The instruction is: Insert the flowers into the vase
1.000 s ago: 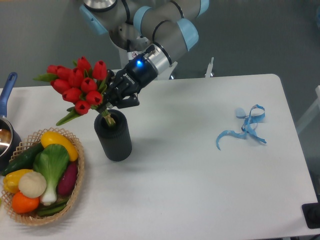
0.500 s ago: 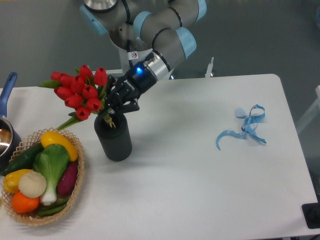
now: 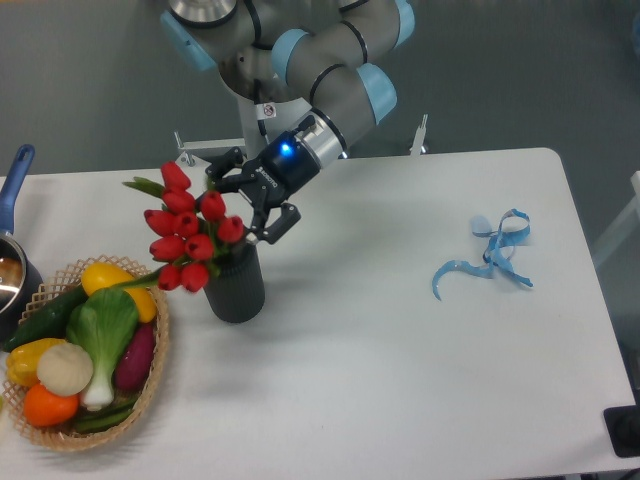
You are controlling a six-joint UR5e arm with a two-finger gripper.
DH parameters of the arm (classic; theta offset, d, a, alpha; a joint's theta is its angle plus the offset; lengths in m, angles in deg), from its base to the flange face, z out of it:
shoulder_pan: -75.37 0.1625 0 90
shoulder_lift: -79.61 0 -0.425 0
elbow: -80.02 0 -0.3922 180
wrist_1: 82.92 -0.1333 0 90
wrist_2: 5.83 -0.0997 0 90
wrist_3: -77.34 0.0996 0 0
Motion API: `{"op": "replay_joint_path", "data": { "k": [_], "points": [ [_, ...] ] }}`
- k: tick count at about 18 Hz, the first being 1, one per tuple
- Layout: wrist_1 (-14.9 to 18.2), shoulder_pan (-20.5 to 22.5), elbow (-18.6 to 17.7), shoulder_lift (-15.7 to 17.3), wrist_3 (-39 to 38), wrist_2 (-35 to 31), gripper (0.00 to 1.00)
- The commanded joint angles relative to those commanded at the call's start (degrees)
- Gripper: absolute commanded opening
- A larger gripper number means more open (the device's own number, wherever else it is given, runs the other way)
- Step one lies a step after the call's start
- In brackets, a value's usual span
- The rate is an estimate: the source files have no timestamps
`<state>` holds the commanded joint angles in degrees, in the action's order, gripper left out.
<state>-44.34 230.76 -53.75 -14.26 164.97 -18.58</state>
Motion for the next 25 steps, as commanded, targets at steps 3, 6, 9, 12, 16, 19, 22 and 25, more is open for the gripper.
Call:
{"op": "replay_joint_path", "data": {
  "k": [3,6,9,12,16,19,22,25],
  "points": [
    [0.0,0.79,0.09,0.44,0.0,0.0,1.0],
    [0.0,1.93,0.18,0.7,0.09,0.0,1.0],
    [-0.09,4.21,0.35,2.02,0.0,-0.09,1.0],
    [0.0,8.07,0.53,2.2,-0.09,-0.79,1.0],
    [0.26,13.97,3.33,1.24,-0.61,-0.88,1.0],
    [0.44,18.19,6.58,-2.88,-0.62,-1.23,1.0],
    [0.35,20.74,8.87,-6.32,-0.53,-1.23,1.0],
    [0.44,22.41,11.85,-9.13,-0.62,-4.81,1.0]
  ]
}}
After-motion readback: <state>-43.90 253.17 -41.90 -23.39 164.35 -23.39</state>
